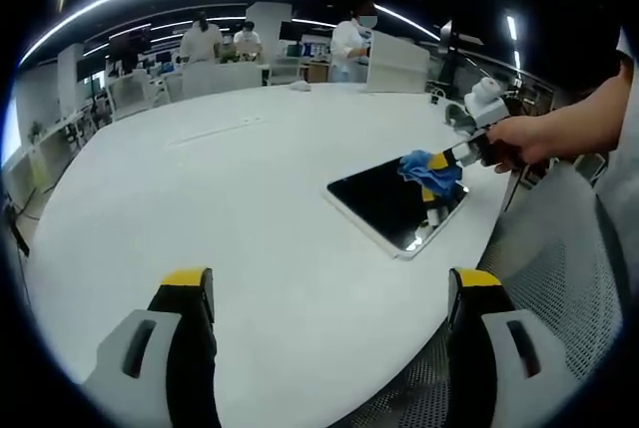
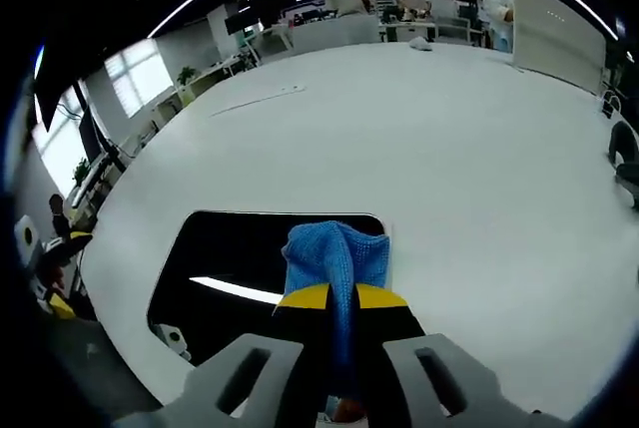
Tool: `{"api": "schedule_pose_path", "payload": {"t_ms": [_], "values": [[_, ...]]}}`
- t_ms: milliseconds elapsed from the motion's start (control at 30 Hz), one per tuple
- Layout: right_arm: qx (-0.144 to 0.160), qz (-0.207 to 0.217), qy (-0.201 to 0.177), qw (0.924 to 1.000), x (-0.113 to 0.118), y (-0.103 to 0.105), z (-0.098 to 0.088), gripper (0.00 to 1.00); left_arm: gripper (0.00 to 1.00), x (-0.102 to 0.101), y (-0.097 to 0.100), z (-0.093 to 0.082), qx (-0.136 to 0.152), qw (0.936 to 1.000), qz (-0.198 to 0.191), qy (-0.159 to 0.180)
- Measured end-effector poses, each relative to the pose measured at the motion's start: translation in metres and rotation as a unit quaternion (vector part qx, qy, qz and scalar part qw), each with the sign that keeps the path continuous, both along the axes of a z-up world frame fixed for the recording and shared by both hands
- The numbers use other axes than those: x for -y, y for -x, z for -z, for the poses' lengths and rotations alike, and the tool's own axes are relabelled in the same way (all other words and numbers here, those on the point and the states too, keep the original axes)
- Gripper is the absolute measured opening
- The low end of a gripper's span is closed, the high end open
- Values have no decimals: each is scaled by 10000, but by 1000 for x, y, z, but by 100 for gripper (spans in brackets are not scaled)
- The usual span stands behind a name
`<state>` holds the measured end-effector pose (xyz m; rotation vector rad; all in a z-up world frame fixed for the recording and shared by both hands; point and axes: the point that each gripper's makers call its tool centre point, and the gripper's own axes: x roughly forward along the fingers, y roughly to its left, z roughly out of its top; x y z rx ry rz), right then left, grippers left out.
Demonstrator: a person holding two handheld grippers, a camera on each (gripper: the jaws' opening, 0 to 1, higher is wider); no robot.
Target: Wipe the mirror surface with the cleaning cloth until all visible marks leave the cleaned area.
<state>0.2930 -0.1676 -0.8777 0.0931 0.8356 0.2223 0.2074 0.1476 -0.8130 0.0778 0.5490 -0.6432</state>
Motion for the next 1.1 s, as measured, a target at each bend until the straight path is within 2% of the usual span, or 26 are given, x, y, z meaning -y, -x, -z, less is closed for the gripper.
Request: {"api": "schedule_pose_path", "payload": {"t_ms": [133,633,1100], "values": [[16,-46,94,9999,-2,3,0,3,97,1,1,0,3,10000,11,-21],[-153,12,58,9999,-1,24,1,3,97,1,1,-1,11,10000,19,-3],[-477,17,126,9988,2,44,1,3,97,1,1,-1,7,10000,10,14]]}}
